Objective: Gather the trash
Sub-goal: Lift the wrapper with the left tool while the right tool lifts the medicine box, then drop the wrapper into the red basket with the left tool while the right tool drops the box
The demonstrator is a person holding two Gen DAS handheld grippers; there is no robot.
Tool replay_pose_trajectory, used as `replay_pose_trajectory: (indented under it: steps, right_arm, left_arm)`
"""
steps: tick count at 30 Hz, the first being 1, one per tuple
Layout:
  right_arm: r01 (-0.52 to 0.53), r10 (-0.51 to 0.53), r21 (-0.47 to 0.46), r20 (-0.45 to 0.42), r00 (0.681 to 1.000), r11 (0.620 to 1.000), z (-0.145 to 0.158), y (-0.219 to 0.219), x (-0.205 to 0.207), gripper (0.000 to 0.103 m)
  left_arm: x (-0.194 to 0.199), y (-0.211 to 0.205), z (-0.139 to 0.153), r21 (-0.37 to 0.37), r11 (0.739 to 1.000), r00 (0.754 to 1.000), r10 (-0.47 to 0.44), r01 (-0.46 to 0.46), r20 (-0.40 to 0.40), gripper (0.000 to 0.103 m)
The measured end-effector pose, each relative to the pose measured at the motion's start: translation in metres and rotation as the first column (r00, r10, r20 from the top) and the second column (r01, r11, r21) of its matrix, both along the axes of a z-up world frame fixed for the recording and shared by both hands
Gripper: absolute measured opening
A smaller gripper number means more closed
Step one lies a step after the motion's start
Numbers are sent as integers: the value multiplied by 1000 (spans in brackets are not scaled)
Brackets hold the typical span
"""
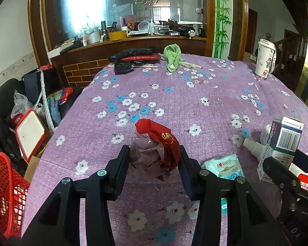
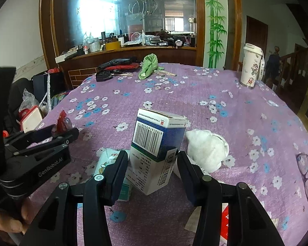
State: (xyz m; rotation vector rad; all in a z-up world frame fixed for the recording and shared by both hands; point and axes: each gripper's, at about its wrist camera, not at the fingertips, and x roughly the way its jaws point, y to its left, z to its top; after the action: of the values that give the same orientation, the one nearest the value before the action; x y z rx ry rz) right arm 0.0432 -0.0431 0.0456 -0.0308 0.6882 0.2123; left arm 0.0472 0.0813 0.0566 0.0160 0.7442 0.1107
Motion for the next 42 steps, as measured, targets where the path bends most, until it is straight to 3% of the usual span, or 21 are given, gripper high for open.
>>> replay_pose_trajectory:
  steps: [10, 14, 23, 42]
  right_arm:
    - [-50, 51, -27, 24, 998, 998, 5, 12, -10, 54]
    - [-80, 81, -23, 30, 996, 996, 13, 16, -21, 54]
    - [-188, 191, 118, -18, 981, 975, 32, 9, -51, 54]
    - [-308, 318, 114, -86, 944, 945, 37, 66, -69, 54]
  left_arm:
    - [-51, 12, 37, 30, 998, 997, 54, -55, 48, 44]
    - [-73, 19, 39, 12, 998, 997, 66, -66, 43, 45]
    - [-105, 31, 38, -21, 998, 996, 66, -65, 52, 45]
    - [-133, 83, 38, -47, 987, 984, 158, -154, 82, 45]
